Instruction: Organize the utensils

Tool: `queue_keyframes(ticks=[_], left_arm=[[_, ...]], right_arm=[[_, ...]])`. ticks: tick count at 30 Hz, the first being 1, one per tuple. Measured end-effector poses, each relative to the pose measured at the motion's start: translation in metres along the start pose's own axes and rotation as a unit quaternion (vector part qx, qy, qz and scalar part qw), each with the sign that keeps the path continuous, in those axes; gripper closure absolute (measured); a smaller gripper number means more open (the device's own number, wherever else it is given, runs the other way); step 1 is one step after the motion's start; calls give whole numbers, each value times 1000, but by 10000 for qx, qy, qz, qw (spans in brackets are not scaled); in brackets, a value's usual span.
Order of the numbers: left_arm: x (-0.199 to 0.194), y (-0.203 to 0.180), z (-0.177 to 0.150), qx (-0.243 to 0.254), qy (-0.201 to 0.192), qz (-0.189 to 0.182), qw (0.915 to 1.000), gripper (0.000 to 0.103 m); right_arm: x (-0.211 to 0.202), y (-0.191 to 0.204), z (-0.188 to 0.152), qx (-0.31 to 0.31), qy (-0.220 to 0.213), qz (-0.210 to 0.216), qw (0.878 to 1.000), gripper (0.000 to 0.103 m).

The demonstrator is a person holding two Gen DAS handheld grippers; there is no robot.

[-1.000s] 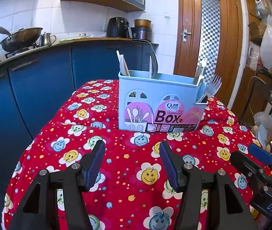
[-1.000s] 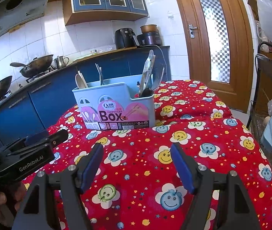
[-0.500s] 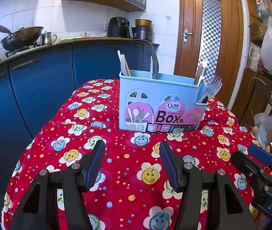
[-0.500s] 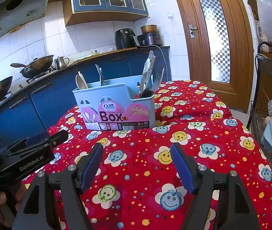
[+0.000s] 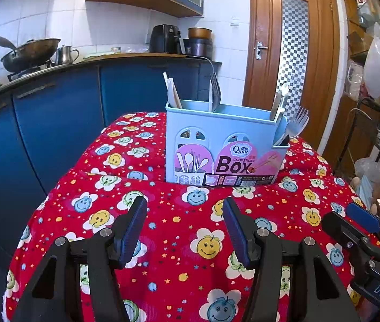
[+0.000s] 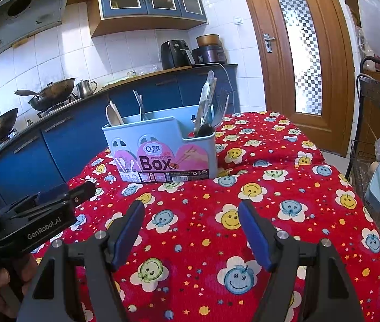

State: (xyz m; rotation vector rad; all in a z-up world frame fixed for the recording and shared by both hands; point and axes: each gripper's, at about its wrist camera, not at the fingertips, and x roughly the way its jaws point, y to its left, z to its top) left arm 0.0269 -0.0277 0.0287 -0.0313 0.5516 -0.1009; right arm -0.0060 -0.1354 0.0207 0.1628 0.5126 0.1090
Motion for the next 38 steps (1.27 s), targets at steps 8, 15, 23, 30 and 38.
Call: queue_keyframes(ticks=[8, 15, 23, 30, 38], left_arm=[[0, 0, 0, -3, 0, -4, 10000, 43], [0, 0, 0, -5, 3, -10, 10000, 43], [-3, -1, 2, 3, -9, -34, 10000, 43], [-4, -1, 2, -5, -13, -41, 10000, 43], [-4, -2, 3, 7, -17, -55, 10000, 43]], right_arm=[[0, 0, 0, 3, -1, 0, 10000, 28], [0, 0, 0, 1, -6, -3, 10000, 28], [0, 0, 0, 3, -7, 0, 10000, 28], [0, 0, 0, 4, -4, -4, 10000, 28], [0, 1, 0, 0, -9, -2, 10000, 28]])
